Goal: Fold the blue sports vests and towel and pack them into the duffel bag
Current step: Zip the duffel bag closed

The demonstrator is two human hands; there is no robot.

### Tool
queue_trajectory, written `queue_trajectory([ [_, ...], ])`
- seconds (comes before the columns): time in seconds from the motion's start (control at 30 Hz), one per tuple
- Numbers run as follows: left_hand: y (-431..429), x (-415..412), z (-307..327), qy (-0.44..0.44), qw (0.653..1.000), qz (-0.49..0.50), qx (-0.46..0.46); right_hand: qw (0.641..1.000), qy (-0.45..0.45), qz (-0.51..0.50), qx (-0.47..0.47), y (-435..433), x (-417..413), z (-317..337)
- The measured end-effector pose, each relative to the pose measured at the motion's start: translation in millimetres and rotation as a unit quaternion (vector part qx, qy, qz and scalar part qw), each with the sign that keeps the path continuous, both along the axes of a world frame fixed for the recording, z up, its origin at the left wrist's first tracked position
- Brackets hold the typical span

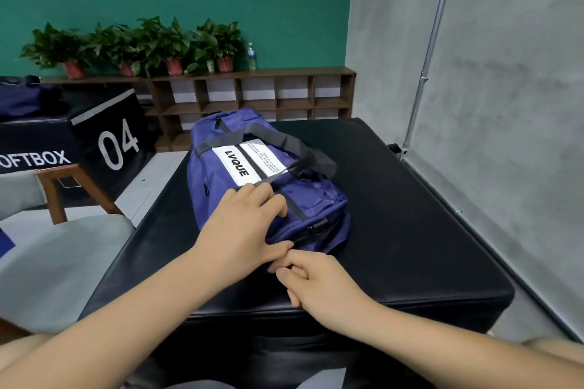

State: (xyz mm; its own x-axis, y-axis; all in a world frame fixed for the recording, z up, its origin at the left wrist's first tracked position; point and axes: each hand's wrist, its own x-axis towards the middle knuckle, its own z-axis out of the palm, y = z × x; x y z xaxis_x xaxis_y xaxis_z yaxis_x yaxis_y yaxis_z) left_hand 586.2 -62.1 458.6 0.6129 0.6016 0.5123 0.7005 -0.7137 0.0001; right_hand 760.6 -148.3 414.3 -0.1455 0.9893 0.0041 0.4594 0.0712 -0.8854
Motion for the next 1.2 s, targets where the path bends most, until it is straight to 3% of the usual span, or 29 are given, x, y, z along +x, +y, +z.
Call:
queue_trajectory([
  [0.07,-1.2,-0.2,-0.8,0.011,1.0,-0.003,0.022,1.0,-0.028,-0.01,0.009,-4.1,3.2,-5.9],
  [0.17,-0.3,-1.5,6.0,-0.04,0.999,0.018,0.018,0.997,-0.058,-0.036,0.029,-3.5,5.1,-11.0],
  [0.4,9.0,-1.3,25.7,-0.193,0.967,0.044,-0.158,0.99,-0.068,-0.087,0.092,10.1,-7.0,-9.9],
  [0.8,12.7,-2.3,64.3,-0.249,0.953,0.044,-0.165,0.97,-0.059,-0.134,0.193,38.2,-42.2,11.9],
  [1.07,11.9,-3.6,57.2,-0.266,0.947,0.043,-0.173,0.927,-0.231,-0.143,0.258,38.2,-43.0,15.2],
  [1.2,11.7,-0.7,52.7,-0.283,0.941,0.043,-0.18,0.921,-0.224,-0.14,0.286,43.6,-42.9,14.4],
])
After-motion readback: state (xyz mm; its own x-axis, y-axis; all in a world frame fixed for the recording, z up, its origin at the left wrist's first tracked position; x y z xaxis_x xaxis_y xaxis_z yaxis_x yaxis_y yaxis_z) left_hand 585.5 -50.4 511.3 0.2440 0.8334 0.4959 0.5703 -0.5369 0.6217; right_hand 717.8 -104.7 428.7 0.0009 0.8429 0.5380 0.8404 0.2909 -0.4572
